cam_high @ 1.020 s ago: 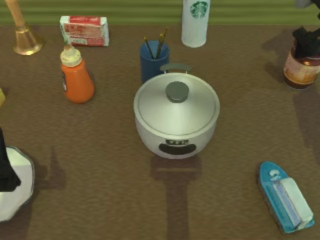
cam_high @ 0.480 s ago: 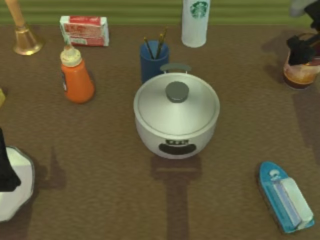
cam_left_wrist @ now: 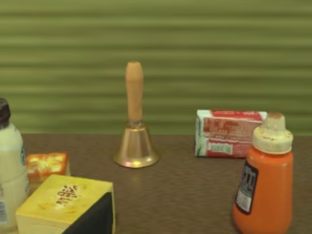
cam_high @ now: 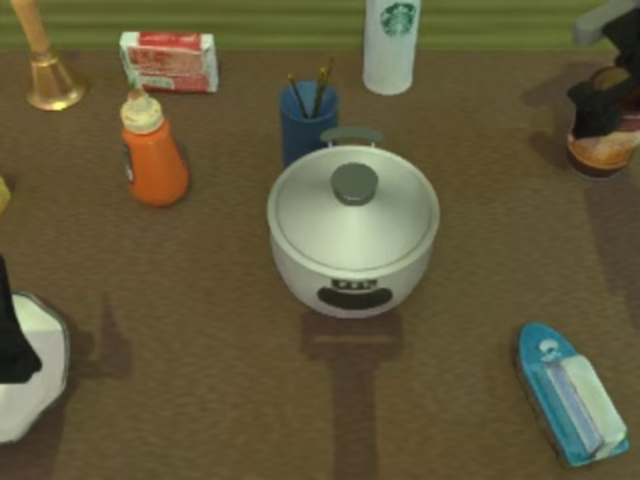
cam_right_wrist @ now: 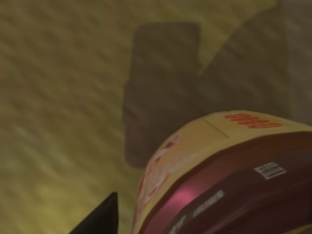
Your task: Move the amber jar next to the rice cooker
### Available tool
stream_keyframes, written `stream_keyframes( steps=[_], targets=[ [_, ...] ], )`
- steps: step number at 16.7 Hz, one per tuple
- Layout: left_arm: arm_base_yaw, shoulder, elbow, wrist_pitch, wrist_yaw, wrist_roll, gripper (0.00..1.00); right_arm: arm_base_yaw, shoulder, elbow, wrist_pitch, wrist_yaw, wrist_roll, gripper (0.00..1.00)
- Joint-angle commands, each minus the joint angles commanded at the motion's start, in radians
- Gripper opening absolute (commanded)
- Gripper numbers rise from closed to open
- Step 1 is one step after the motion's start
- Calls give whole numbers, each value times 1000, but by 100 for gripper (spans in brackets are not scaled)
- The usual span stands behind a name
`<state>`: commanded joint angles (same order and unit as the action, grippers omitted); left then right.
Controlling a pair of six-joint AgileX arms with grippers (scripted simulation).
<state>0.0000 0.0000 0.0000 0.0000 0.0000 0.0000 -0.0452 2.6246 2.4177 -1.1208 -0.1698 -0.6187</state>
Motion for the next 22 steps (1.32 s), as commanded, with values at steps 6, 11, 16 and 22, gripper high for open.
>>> stream_keyframes(
  steps=[6, 11, 16, 22],
  targets=[
    [0, 0, 0, 0, 0, 0, 100, 0, 0, 0, 0, 0, 0, 40],
    [0, 0, 0, 0, 0, 0, 100, 0, 0, 0, 0, 0, 0, 2],
    [0, 0, 0, 0, 0, 0, 100, 0, 0, 0, 0, 0, 0, 0],
    [0, 0, 0, 0, 0, 0, 100, -4, -17, -15, 0, 0, 2, 0]
  ],
)
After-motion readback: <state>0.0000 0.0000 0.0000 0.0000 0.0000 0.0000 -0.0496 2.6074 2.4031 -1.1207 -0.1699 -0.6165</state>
